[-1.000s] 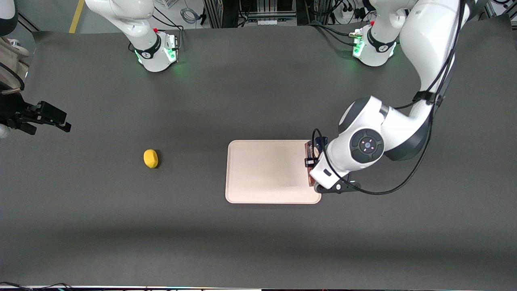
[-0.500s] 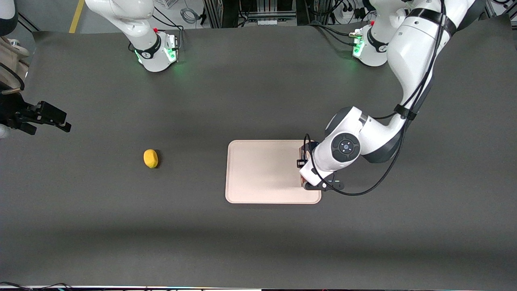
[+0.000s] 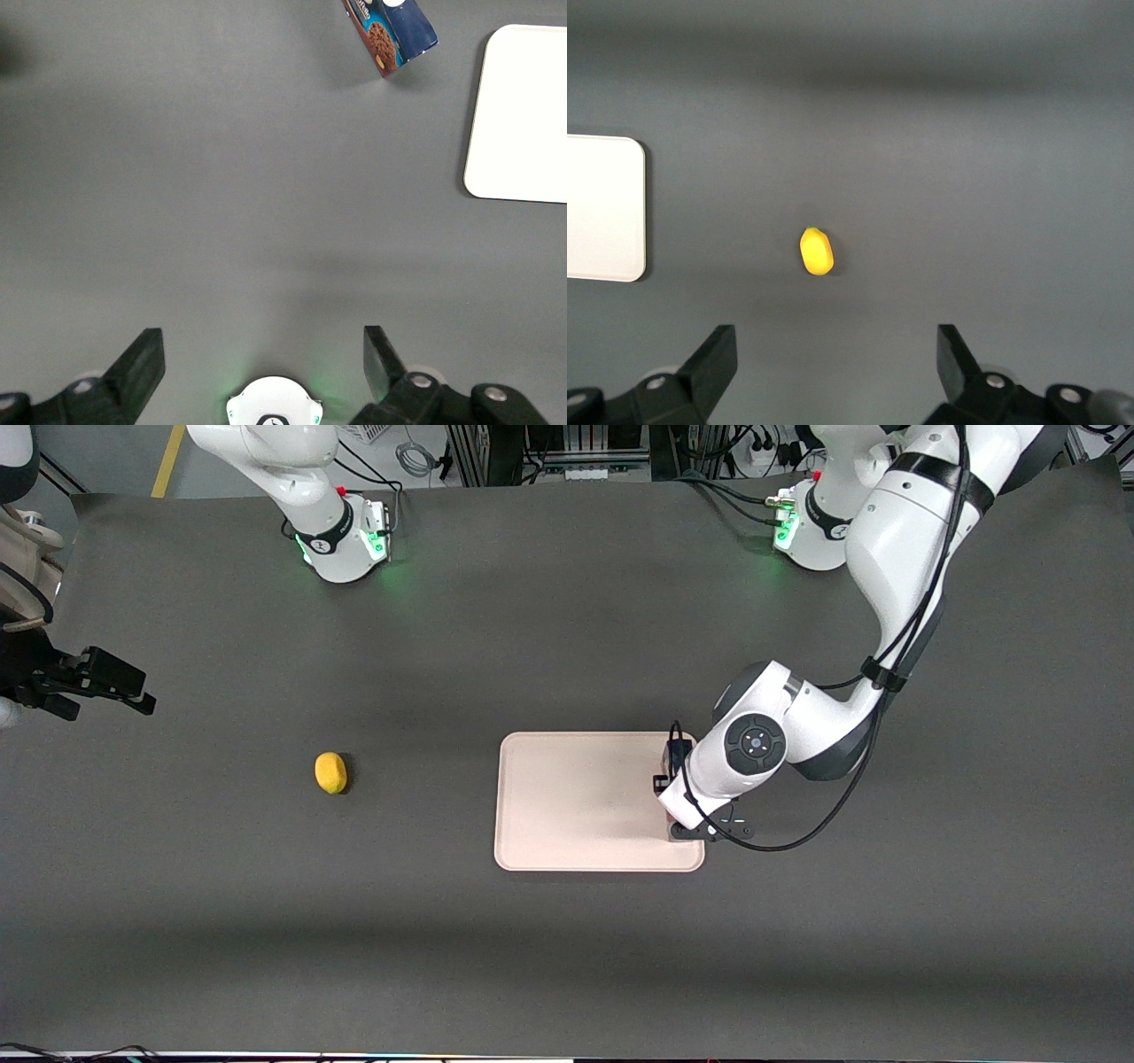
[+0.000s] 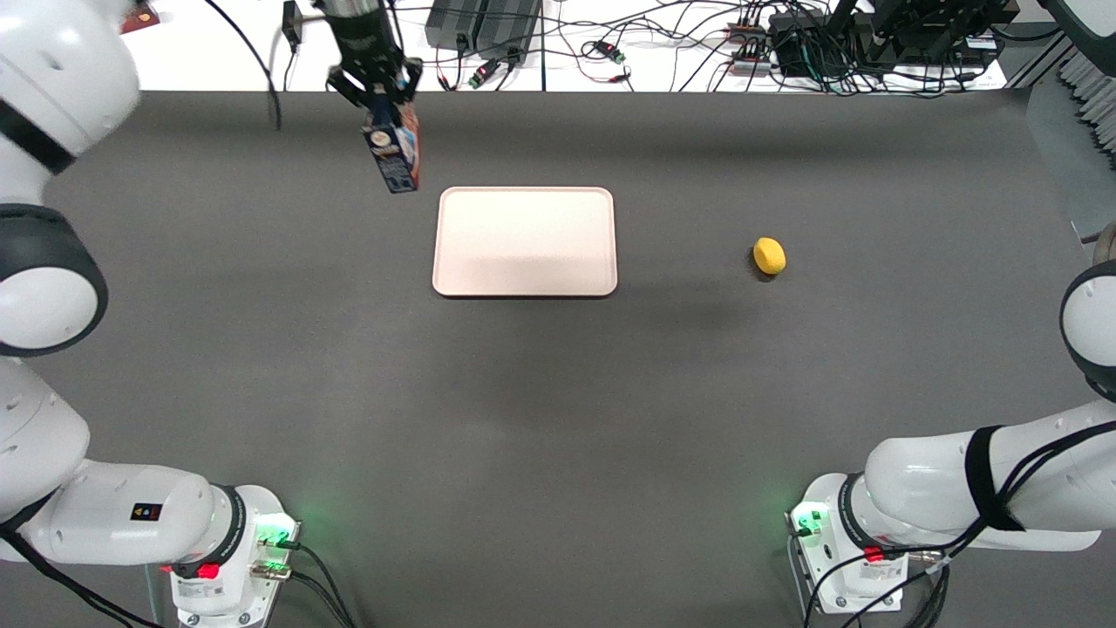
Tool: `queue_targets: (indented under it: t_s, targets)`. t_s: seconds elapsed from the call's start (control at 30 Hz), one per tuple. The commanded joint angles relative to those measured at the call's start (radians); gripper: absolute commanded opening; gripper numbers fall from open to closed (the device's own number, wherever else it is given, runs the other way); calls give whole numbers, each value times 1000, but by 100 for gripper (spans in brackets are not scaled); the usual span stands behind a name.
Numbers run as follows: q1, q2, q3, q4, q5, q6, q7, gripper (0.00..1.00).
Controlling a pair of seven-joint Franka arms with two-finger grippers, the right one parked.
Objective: Place cookie box on tray
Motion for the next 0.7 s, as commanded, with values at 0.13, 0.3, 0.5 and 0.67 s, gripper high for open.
queue_targets:
  t_s: [0.13, 0.3, 0.5, 0.67]
  targets:
    - [6, -106, 15, -17, -3, -79, -11, 100]
    - [6, -207, 42, 14, -34, -242, -9, 100]
    - [11, -317, 88, 115, -95, -461, 5, 100]
    - [22, -403, 136, 207, -124, -628, 23, 100]
